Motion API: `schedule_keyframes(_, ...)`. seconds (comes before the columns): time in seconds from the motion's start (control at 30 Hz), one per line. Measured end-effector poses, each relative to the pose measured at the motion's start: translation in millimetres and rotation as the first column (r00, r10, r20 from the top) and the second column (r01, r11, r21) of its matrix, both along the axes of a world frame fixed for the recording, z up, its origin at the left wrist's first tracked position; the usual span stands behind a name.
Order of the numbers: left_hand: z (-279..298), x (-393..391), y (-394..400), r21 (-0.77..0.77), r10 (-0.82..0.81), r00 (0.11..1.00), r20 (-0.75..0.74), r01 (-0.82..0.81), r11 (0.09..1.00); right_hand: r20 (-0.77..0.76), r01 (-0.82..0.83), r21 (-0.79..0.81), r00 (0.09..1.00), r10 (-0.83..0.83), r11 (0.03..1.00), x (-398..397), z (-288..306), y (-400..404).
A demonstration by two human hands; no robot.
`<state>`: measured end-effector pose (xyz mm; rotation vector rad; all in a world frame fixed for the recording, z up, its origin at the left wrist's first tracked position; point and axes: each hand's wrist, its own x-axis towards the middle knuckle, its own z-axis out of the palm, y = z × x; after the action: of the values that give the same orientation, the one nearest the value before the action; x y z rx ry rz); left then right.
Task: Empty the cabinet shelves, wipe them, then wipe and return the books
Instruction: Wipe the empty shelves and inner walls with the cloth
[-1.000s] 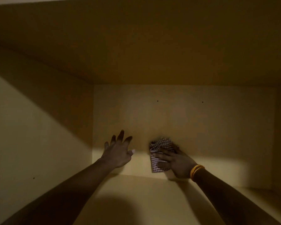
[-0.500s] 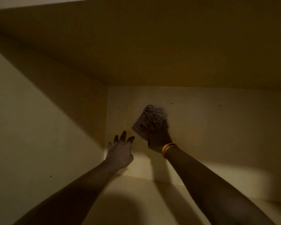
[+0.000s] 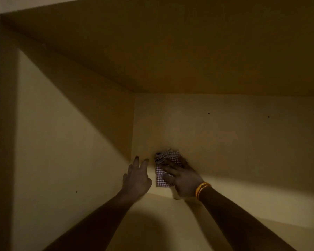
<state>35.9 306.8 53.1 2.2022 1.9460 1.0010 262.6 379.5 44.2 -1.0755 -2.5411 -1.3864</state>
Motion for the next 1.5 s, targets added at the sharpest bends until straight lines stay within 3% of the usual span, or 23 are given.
schedule_keyframes(0.17,2.5,-6.7,5.0,0.071,-0.034,0.991,0.130,0.025,0.997,-0.406,0.073,0.074,0.913,-0.036,0.995,-13.7,30.9,-7.5)
schedule_keyframes(0.3,9.5,-3.5,6.4,0.147,-0.083,0.947,0.312,0.039,0.988,-0.512,0.109,0.037,0.856,-0.075,0.993,-53.0,53.1,6.4)
schedule_keyframes(0.43,11.7,-1.9,6.4,0.155,-0.068,0.918,0.391,0.007,0.988,-0.473,0.119,-0.032,0.873,-0.120,0.992,-89.3,46.3,23.7)
schedule_keyframes(0.57,4.0,2.1,5.5,0.149,-0.078,0.920,0.383,0.022,0.989,-0.269,0.165,-0.103,0.945,-0.187,0.981,-111.6,13.3,32.2)
schedule_keyframes(0.7,-8.7,6.0,9.7,0.140,-0.098,0.942,0.321,0.055,0.989,-0.040,0.275,-0.144,0.958,-0.284,0.951,-114.0,-28.1,37.4)
schedule_keyframes(0.83,-14.6,12.3,8.7,0.114,-0.139,0.938,0.317,0.108,0.988,0.072,0.228,-0.105,0.973,-0.221,0.968,-79.0,-50.6,24.1)
schedule_keyframes(1.03,-7.6,24.6,2.3,0.002,-0.152,0.974,0.165,0.154,0.988,0.069,0.078,-0.091,0.995,-0.072,0.993,5.3,-46.5,-4.7)
schedule_keyframes(1.3,9.1,40.9,-2.1,0.050,-0.178,0.984,0.025,0.176,0.983,0.117,0.085,-0.022,0.990,-0.082,0.996,127.7,-28.7,-49.0)
schedule_keyframes(1.4,14.6,47.5,-6.4,0.071,-0.189,0.982,-0.001,0.189,0.979,0.006,0.176,-0.017,0.984,-0.176,0.984,134.0,-6.6,-60.8)
schedule_keyframes(1.5,17.3,58.9,-12.1,0.073,-0.206,0.978,-0.017,0.207,0.976,-0.237,0.233,0.018,0.946,-0.223,0.972,110.6,16.1,-61.9)
